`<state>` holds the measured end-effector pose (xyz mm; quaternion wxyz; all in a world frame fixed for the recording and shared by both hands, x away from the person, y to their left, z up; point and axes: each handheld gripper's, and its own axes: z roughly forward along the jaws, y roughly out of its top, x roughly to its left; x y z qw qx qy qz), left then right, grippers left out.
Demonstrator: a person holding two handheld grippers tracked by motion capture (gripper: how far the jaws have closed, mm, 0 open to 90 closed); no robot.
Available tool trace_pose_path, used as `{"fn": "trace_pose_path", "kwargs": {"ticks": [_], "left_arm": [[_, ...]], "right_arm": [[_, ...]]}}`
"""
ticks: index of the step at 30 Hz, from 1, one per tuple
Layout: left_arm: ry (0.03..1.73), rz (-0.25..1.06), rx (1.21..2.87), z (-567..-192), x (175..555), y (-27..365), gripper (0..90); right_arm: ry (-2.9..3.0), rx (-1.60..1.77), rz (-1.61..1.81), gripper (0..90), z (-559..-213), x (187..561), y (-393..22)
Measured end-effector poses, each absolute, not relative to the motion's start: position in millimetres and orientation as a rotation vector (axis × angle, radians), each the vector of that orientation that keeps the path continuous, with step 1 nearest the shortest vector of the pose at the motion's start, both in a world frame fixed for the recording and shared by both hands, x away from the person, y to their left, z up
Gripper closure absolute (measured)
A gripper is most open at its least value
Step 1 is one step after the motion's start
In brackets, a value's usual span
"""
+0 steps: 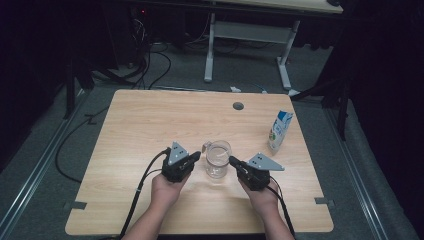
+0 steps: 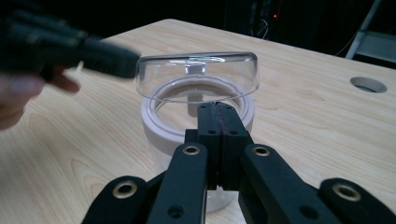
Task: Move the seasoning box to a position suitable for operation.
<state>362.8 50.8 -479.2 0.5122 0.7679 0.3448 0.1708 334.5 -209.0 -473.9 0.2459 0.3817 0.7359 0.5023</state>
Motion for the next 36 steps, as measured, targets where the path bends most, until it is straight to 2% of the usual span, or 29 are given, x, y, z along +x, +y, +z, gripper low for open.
{"fn": "trace_pose_path", "kwargs": {"ticks": [15, 36], "left_arm": [[0.757, 0.335, 1.802, -482, 354, 32, 89.9], [0.767, 0.345, 1.753, -475, 359, 27, 89.9]], "right_arm": [[1.972, 1.038, 1.351, 89.7, -462, 333, -204], [1.999, 1.089, 1.358, 89.7, -474, 342, -204]]}}
